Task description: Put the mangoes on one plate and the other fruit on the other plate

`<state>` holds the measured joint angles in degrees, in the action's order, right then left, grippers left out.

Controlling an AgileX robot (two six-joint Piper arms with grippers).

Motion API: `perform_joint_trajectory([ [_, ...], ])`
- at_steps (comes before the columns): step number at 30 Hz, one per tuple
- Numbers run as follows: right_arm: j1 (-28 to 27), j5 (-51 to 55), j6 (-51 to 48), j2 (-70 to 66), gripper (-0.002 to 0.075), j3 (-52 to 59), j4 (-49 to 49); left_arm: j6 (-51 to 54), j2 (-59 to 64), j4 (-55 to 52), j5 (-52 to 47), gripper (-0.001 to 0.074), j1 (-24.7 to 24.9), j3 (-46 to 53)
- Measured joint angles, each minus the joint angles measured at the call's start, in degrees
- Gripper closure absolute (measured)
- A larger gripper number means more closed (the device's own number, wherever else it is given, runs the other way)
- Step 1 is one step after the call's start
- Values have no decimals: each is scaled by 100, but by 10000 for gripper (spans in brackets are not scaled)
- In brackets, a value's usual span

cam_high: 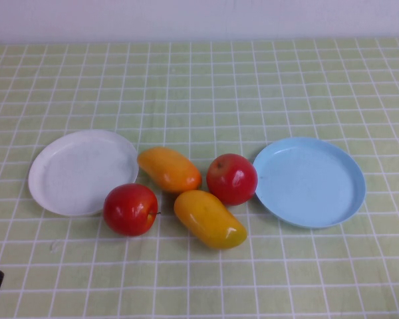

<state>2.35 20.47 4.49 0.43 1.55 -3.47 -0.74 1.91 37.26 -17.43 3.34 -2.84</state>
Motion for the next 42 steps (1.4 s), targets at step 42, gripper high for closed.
perform_joint_trajectory([
  [42, 0, 0, 0, 0, 742, 0, 0, 812, 8953, -3262, -4068, 657, 2539, -6984],
])
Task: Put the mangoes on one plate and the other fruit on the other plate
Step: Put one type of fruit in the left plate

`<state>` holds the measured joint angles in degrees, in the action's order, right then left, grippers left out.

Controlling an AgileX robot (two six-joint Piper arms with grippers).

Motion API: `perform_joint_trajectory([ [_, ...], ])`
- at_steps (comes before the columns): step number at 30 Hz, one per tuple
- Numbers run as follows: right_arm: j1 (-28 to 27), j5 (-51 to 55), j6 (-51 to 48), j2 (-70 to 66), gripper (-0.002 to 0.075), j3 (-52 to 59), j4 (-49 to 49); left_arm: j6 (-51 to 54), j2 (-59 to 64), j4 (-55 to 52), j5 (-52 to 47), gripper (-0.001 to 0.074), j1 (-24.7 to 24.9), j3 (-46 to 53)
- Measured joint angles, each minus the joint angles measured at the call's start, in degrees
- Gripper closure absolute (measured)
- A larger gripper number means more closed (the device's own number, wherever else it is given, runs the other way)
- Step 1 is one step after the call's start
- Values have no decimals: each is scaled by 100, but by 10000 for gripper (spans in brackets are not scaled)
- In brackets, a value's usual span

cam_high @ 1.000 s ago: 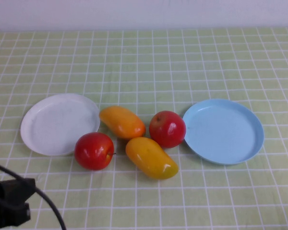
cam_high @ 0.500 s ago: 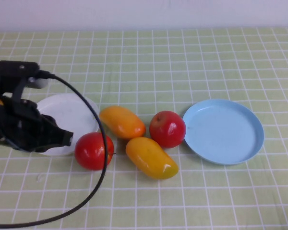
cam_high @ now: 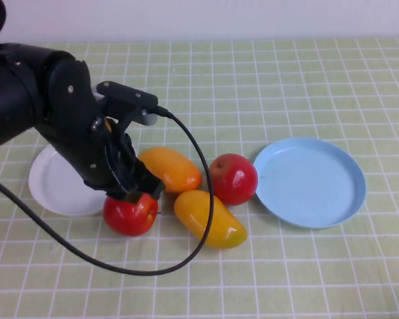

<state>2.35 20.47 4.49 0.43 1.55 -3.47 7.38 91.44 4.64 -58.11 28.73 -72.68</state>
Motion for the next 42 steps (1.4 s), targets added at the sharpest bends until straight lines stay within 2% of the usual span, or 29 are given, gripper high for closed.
perform_joint_trajectory([
  [2, 0, 0, 0, 0, 742, 0, 0, 68, 142, -13, -55, 565, -20, -75],
  [7, 0, 0, 0, 0, 742, 0, 0, -389, 405, -25, -1, 197, -33, -208],
  [9, 0, 0, 0, 0, 742, 0, 0, -630, 447, -25, 102, 113, -61, -211],
  [11, 0, 0, 0, 0, 742, 0, 0, -738, 512, -25, 139, 72, -128, -232],
  [21, 0, 0, 0, 0, 742, 0, 0, -808, 919, -94, 152, 66, -576, -348],
  [42, 0, 0, 0, 0, 742, 0, 0, -808, 1392, 165, -50, 66, -576, -608],
])
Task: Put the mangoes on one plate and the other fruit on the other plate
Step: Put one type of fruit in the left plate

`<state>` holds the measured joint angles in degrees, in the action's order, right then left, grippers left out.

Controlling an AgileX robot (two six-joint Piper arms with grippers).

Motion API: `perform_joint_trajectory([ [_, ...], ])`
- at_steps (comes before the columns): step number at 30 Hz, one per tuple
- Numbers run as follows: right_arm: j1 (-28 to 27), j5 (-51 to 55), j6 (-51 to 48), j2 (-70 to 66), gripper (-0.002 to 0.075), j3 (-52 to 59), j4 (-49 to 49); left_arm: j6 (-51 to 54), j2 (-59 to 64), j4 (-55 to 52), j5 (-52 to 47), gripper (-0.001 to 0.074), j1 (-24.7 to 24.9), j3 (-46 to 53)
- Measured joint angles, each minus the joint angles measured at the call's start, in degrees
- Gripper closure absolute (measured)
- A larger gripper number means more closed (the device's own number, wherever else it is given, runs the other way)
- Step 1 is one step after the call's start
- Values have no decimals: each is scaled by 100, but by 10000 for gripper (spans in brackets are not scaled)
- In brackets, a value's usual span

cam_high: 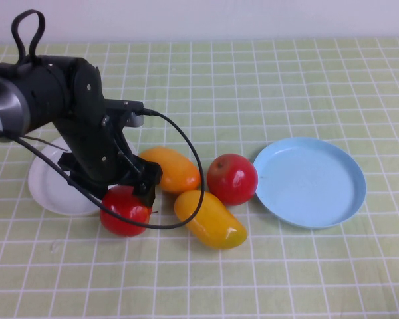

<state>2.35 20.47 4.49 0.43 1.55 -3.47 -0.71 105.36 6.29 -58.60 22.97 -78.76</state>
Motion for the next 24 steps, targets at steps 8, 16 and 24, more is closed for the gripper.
perform_joint_trajectory([
  [8, 0, 0, 0, 0, 742, 0, 0, 0, 0, 0, 0, 71, 0, -4],
  [16, 0, 0, 0, 0, 742, 0, 0, 0, 0, 0, 0, 148, 0, -4],
  [24, 0, 0, 0, 0, 743, 0, 0, 0, -226, 0, -150, 148, 0, -79],
])
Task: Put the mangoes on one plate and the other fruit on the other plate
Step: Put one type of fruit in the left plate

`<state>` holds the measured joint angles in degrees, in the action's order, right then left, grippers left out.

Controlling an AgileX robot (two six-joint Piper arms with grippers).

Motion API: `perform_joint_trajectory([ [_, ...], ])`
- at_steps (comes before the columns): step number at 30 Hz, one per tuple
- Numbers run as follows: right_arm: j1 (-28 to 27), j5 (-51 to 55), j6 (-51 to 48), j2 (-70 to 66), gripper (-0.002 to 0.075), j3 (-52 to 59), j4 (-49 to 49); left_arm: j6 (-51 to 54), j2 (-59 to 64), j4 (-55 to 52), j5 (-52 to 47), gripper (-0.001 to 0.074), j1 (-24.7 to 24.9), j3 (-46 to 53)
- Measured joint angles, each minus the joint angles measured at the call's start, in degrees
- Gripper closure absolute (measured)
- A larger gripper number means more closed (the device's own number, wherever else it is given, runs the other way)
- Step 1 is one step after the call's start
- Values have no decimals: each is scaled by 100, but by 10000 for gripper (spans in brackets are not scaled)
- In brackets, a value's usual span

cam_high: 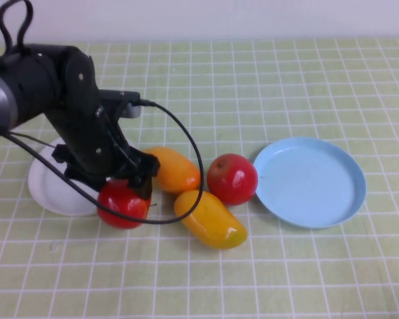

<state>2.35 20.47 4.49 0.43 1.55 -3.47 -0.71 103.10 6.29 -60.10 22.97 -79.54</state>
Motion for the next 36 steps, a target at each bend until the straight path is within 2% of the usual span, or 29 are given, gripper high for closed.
perform_joint_trajectory([
  [8, 0, 0, 0, 0, 742, 0, 0, 0, -322, -921, -379, 148, -134, -665],
  [16, 0, 0, 0, 0, 742, 0, 0, -84, 260, -1191, -213, 148, -1100, -686],
  [20, 0, 0, 0, 0, 743, 0, 0, -106, 561, -1261, -3, 148, -1338, -686],
  [30, 0, 0, 0, 0, 742, 0, 0, 246, 698, -1291, 471, 145, -1362, -709],
  [34, 0, 0, 0, 0, 742, 0, 0, 398, 711, -1187, 558, 74, -1375, -722],
  [36, 0, 0, 0, 0, 743, 0, 0, 410, 715, -1149, 569, 67, -1362, -722],
])
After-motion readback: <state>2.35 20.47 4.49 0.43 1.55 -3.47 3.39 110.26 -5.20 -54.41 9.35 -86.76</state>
